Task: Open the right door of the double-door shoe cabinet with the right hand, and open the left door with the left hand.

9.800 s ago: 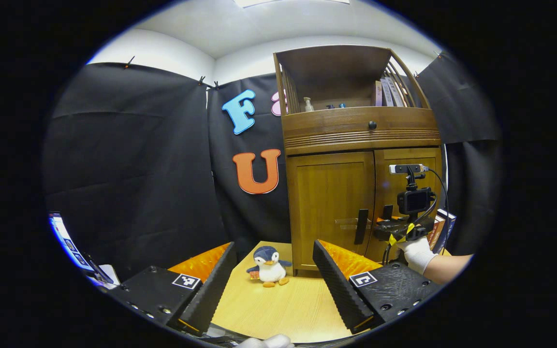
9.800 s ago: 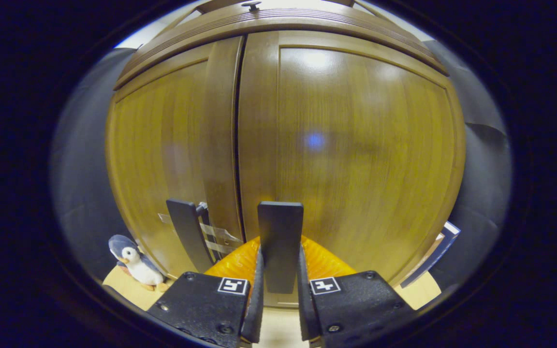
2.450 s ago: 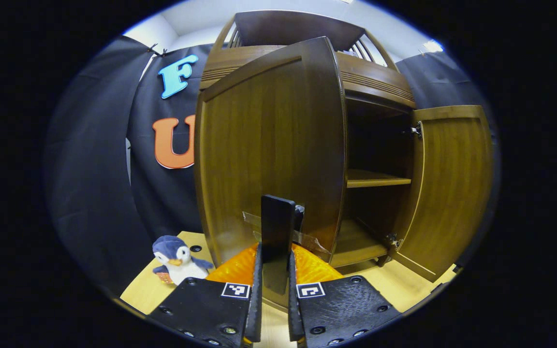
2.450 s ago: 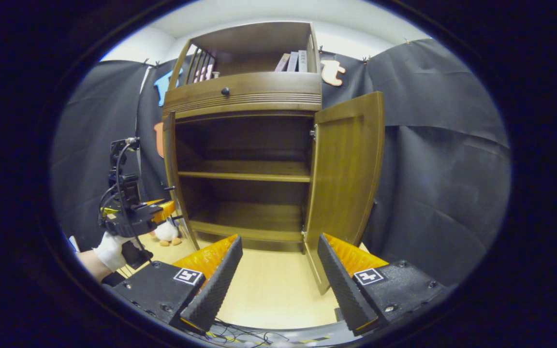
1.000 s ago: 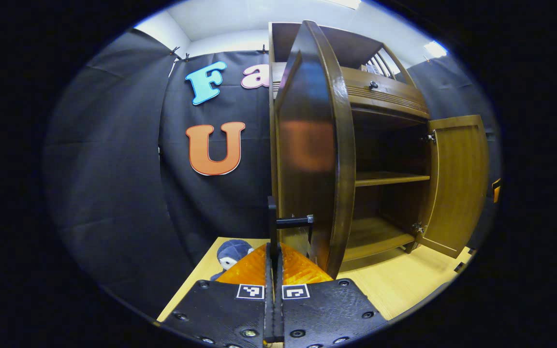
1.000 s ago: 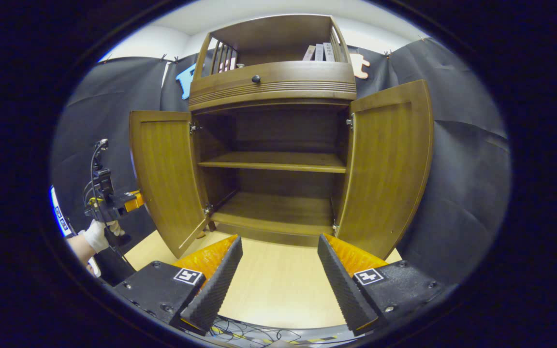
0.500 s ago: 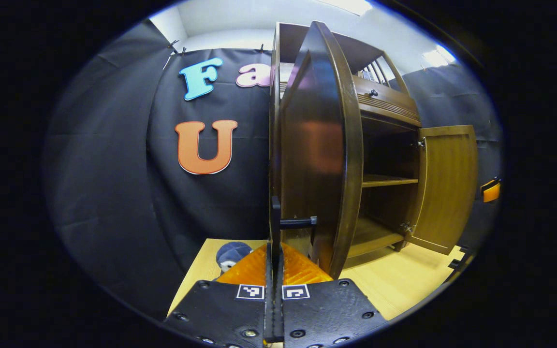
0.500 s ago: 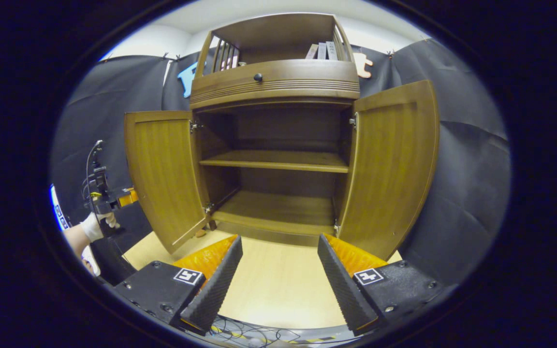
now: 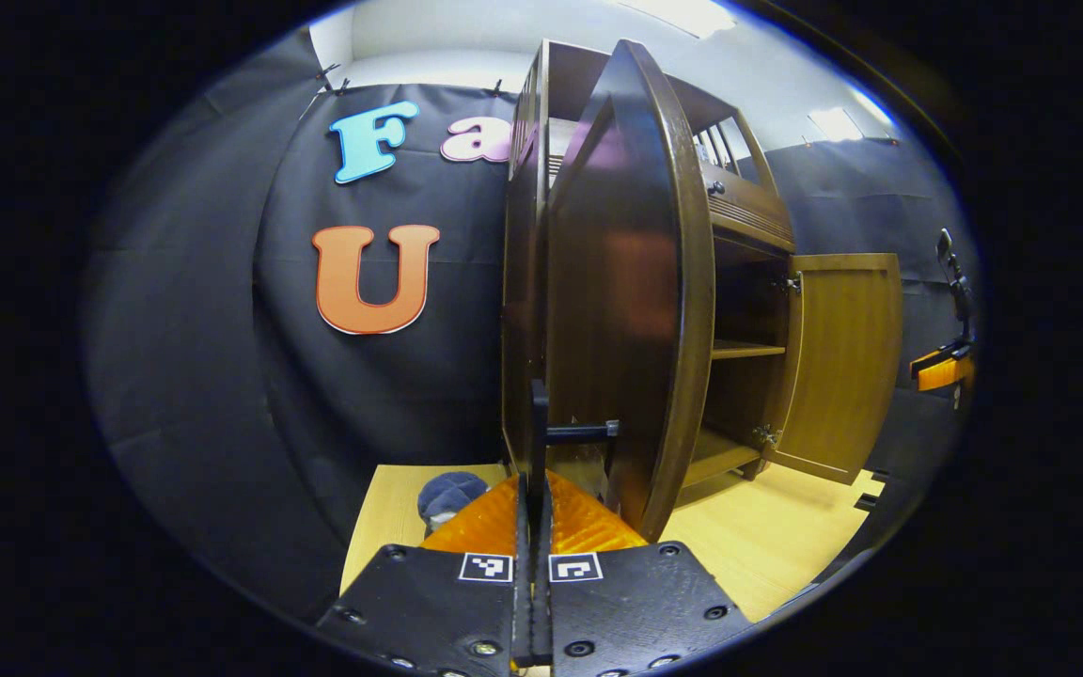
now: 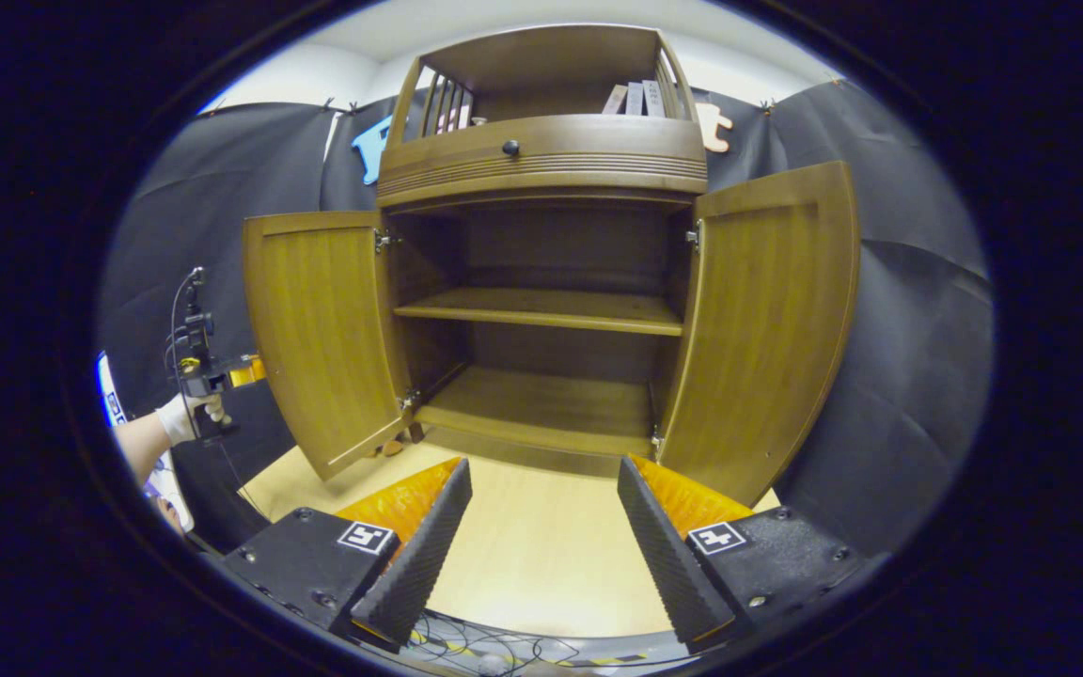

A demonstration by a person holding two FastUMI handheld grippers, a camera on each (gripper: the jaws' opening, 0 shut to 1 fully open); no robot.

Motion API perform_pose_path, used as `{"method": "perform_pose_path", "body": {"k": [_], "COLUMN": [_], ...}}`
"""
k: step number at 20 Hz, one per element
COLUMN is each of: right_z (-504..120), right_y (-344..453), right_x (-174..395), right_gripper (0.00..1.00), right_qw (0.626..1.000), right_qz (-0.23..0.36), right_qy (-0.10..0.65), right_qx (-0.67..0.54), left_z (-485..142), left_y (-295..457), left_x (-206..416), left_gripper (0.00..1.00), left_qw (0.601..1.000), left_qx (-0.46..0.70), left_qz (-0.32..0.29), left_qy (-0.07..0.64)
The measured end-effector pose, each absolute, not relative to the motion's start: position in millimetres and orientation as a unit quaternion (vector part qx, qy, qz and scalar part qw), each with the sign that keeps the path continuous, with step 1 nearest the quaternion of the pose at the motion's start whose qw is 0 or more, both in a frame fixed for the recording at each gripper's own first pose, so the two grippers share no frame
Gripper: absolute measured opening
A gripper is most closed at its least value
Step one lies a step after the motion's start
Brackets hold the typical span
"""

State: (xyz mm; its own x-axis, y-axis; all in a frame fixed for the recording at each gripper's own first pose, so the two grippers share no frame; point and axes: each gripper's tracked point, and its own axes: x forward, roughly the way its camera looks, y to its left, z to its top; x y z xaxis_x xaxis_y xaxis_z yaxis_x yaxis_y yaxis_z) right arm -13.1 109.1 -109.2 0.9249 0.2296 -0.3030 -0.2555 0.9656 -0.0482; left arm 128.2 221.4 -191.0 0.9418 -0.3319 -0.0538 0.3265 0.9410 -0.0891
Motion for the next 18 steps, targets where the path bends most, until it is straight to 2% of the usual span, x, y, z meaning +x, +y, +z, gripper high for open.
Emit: {"method": "perform_pose_path", "body": {"k": [3, 4, 10, 12, 18], "right_z": [-108, -108, -104, -103, -99], "right_y": [108, 108, 105, 102, 92], "right_x": [-12, -12, -10, -8, -1], "right_gripper": [0.99, 0.99, 0.99, 0.99, 0.99], "right_qw": [0.980, 0.980, 0.982, 0.983, 0.985], "right_qz": [0.122, 0.122, 0.119, 0.115, 0.107], "right_qy": [0.149, 0.148, 0.140, 0.137, 0.132], "right_qx": [-0.044, -0.046, -0.046, -0.046, -0.038], "left_z": [-195, -195, -199, -199, -187], "left_y": [221, 225, 243, 243, 254], "left_x": [128, 126, 127, 125, 102], "left_gripper": [0.04, 0.00, 0.87, 0.92, 0.94], "left_qw": [0.986, 0.988, 0.991, 0.992, 0.995], "left_qx": [-0.039, -0.038, -0.037, -0.032, -0.013], "left_qz": [-0.156, -0.147, -0.112, -0.106, -0.077], "left_qy": [0.042, 0.043, 0.057, 0.059, 0.056]}}
